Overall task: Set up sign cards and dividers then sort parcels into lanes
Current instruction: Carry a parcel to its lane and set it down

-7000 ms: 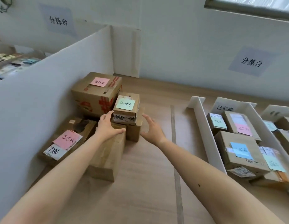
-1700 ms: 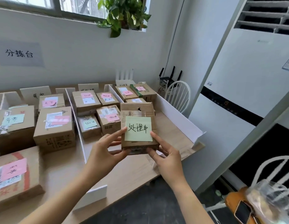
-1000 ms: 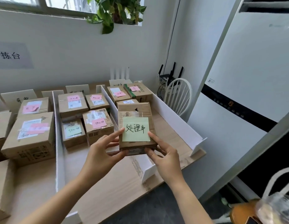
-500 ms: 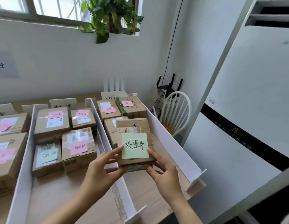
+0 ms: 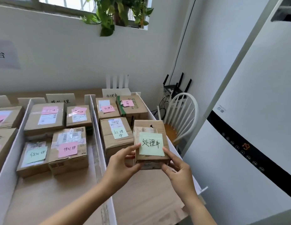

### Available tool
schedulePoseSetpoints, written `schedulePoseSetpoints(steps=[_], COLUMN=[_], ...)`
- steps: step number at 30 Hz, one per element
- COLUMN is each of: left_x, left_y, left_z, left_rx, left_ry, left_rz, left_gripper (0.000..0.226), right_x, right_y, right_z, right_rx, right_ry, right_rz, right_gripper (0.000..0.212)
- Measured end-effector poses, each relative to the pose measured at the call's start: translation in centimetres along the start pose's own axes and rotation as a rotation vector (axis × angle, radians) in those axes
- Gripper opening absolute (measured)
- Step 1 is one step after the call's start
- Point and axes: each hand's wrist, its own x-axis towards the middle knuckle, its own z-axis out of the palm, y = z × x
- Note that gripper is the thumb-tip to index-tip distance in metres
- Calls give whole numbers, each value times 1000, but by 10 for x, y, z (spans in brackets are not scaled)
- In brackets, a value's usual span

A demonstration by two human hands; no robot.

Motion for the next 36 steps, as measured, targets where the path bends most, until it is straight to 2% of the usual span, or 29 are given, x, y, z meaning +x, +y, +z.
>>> schedulePoseSetpoints(steps=[14,22,27,36], left_x=[85,100,114,115], left_y=[-23,-67,-92,-133], left_z=[98,135,151,174], left_rx=[35,111,180,205], left_ry=[110,167,176,183], left_rz=[-193,-409,-501,-630], left_gripper=[50,40,43,41], right_x=[131,180,198,223], right_y=[57,100,134,189], right_z=[-54,-41,-25,-6], right_rx=[-24,-132,-110,-216], right_ry=[-213,-392,-430,-517], right_rz=[95,141,204,234], right_gripper=[50,48,48,45])
